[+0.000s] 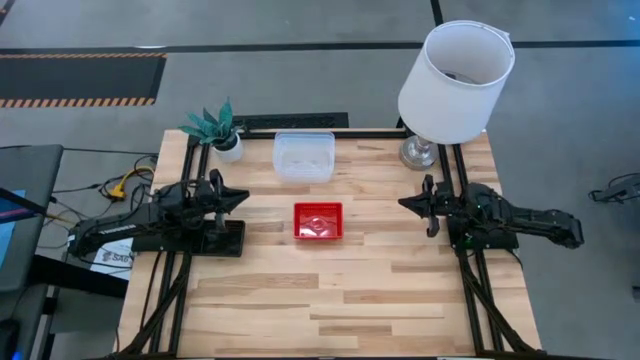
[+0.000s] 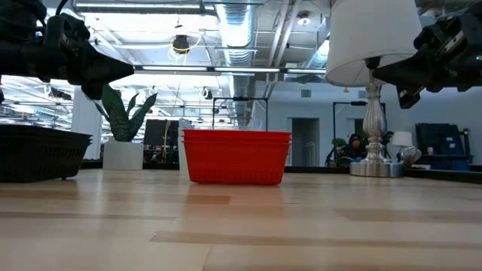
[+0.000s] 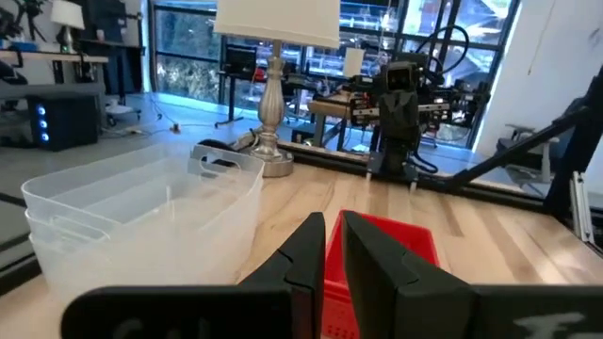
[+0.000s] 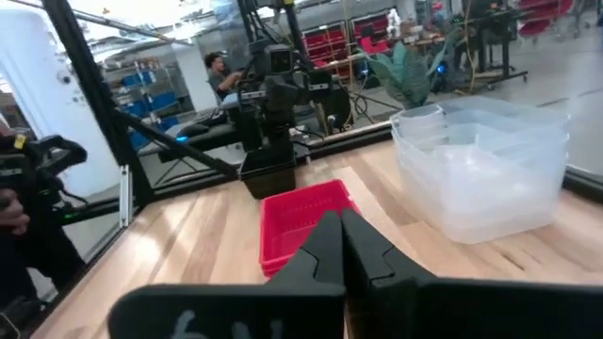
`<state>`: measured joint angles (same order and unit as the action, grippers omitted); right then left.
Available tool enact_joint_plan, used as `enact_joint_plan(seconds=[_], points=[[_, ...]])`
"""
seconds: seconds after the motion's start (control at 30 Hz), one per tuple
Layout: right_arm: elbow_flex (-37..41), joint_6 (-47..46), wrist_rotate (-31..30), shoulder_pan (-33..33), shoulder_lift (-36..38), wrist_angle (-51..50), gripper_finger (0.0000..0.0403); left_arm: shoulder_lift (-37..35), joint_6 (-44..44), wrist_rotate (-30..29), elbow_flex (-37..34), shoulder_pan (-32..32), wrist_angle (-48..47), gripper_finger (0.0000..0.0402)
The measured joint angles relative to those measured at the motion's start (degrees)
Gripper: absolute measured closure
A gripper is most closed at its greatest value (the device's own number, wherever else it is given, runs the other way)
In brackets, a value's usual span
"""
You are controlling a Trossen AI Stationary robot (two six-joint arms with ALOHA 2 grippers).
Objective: Stack baskets by color
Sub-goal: Return to Home Position
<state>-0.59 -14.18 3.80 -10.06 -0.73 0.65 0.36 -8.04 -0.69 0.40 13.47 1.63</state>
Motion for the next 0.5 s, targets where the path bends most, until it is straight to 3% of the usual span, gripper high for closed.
enact_joint_plan(seconds=[0.1, 0.5], points=[[0.0, -1.7, -4.1, 1.1, 0.0, -0.5, 0.0393, 0.0, -0.2, 0.0, 0.0, 0.0, 0.2, 0.0375], [0.0, -2.4, -4.0, 1.0, 0.0, -0.3, 0.0361, 0.0, 0.9, 0.0, 0.0, 0.0, 0.2, 0.0375]])
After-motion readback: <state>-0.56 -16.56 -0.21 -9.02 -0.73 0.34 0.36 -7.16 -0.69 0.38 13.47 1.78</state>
